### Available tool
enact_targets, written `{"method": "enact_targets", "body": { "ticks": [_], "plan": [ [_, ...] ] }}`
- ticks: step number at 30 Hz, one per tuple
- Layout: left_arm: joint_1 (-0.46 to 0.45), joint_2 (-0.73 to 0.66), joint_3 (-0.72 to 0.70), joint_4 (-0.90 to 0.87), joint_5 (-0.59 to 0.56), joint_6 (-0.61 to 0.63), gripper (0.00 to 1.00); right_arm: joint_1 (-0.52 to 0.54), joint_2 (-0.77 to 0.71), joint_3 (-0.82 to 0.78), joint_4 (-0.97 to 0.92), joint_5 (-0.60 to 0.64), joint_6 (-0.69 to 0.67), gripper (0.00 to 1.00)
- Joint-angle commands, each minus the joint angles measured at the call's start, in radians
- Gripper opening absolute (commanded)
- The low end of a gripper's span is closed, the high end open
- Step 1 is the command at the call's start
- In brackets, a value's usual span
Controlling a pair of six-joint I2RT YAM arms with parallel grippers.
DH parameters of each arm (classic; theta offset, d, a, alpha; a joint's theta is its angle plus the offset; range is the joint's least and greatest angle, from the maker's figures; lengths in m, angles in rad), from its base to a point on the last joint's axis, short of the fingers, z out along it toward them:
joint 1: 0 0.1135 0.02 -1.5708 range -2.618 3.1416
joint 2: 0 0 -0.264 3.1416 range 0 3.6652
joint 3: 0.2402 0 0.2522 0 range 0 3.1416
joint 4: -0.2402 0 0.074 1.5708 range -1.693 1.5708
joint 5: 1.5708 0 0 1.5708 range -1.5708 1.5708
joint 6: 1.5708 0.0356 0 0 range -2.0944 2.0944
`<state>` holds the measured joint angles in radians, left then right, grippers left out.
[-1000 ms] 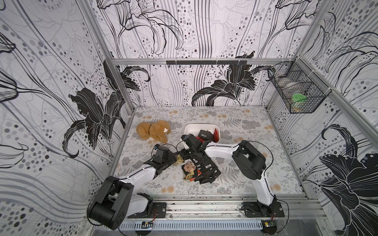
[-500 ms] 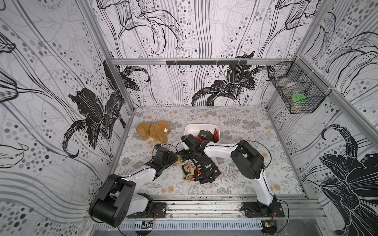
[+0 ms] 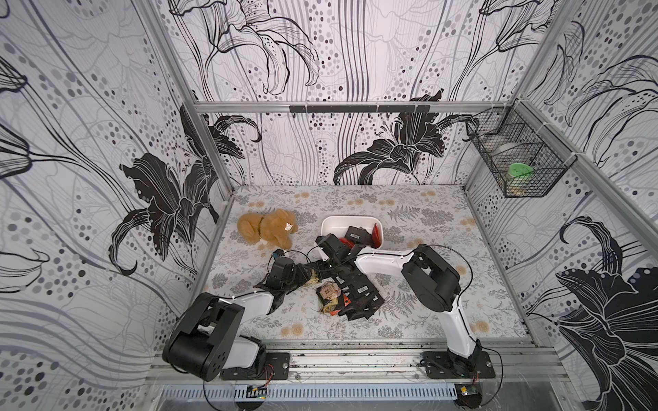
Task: Put the tea bags into the storage box
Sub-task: Pick up the tea bag from the center of the board.
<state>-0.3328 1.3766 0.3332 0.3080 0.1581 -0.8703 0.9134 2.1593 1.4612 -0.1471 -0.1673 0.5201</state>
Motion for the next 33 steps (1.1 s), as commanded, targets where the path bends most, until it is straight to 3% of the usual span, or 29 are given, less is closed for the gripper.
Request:
{"method": "enact_targets", "body": {
  "ticks": [1, 11, 21, 26, 33],
  "plan": [
    [-0.007, 0.040, -0.039, -0.082, 0.065, 0.002, 0.42, 0.002, 0.028, -0.034, -0.029, 0.016, 0.012, 0.00],
    [-0.025, 0.086, -0.032, -0.067, 0.090, 0.020, 0.33, 0.002, 0.024, -0.038, -0.007, -0.006, 0.011, 0.00],
    [-0.045, 0.124, -0.009, -0.076, 0.092, 0.034, 0.15, 0.002, 0.009, -0.056, 0.029, -0.043, -0.002, 0.00],
    [-0.047, 0.119, -0.003, -0.090, 0.095, 0.034, 0.01, 0.002, -0.009, -0.069, 0.039, -0.053, -0.007, 0.00],
    [-0.046, 0.016, 0.000, -0.167, 0.056, 0.021, 0.00, 0.002, -0.123, -0.109, 0.047, -0.017, -0.029, 0.00]
  ]
}}
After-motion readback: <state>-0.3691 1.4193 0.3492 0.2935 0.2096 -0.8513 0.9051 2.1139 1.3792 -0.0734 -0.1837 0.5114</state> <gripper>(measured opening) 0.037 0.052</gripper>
